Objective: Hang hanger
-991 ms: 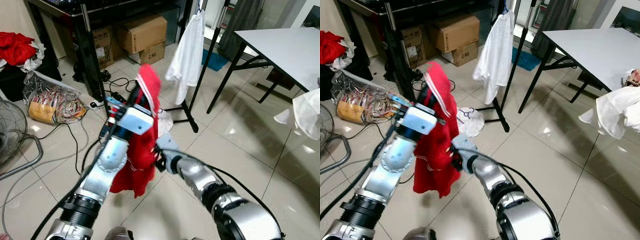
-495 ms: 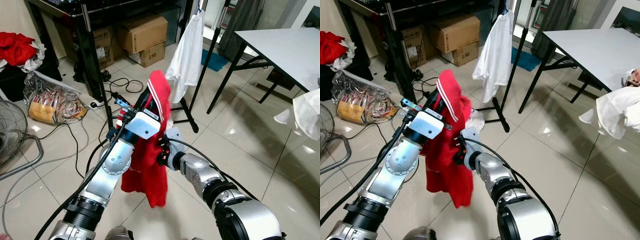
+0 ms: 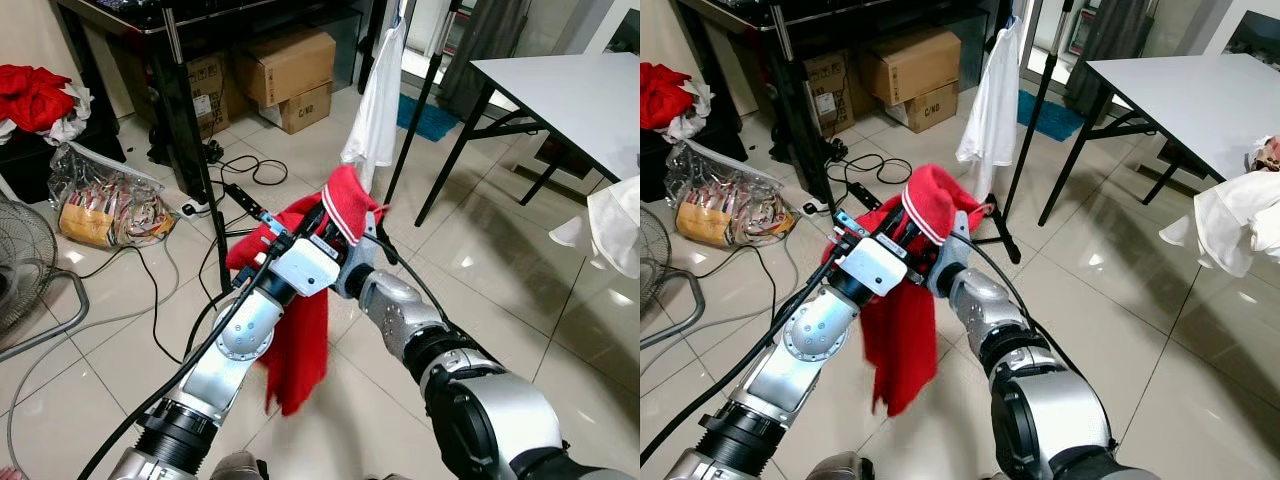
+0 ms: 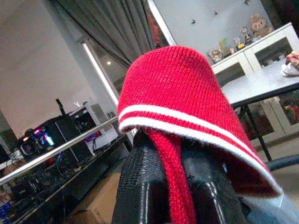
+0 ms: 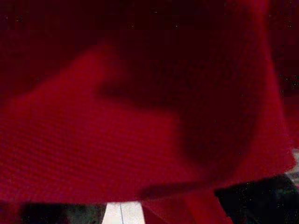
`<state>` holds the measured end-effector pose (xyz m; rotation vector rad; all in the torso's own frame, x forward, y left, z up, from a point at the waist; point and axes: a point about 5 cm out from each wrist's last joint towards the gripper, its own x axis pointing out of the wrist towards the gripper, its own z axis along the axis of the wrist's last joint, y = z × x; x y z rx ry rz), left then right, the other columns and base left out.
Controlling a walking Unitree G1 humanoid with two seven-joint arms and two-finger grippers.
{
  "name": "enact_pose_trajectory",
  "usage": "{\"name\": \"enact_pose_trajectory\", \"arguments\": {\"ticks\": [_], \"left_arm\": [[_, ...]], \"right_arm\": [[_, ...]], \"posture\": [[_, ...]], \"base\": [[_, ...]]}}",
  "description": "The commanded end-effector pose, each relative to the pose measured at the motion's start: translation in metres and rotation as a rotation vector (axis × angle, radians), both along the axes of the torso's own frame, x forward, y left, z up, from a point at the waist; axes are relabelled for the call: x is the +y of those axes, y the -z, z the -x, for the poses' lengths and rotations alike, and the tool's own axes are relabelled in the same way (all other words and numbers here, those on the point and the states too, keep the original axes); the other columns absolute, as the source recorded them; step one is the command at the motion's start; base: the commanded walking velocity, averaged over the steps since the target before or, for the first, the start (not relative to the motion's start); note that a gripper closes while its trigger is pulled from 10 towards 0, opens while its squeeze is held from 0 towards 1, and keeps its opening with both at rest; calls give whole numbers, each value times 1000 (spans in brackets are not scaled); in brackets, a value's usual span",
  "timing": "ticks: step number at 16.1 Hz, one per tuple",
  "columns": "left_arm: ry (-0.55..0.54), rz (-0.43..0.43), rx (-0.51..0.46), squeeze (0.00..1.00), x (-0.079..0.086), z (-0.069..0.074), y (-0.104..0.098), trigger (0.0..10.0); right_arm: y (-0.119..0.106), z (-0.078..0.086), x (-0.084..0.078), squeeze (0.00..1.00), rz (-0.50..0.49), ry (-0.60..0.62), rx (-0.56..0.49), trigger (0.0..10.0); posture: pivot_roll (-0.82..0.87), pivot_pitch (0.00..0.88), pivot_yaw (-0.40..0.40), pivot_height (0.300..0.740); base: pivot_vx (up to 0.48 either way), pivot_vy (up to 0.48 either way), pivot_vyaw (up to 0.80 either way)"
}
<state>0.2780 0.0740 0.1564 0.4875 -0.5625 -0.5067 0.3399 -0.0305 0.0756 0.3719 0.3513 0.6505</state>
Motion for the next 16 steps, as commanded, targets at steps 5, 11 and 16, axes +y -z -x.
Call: {"name": "enact_pose_trajectory", "arguments": {"ticks": [5, 11, 16], "left_arm": [[-8, -16, 18, 0, 7, 6, 4, 10000], [-24, -25, 31, 0, 11, 12, 4, 10000], [-40, -4, 55, 0, 13, 11, 4, 10000]], "right_arm": [[-51, -2, 61, 0, -132, -86, -145, 10000], [-91, -23, 50, 0, -309, 28, -240, 10000], [-100, -24, 46, 0, -297, 24, -346, 10000]], "posture": [[171, 23, -36, 740], [181, 15, -37, 740], [180, 13, -38, 740]], "base": [[0, 0, 0], [0, 0, 0], [0, 0, 0]]}}
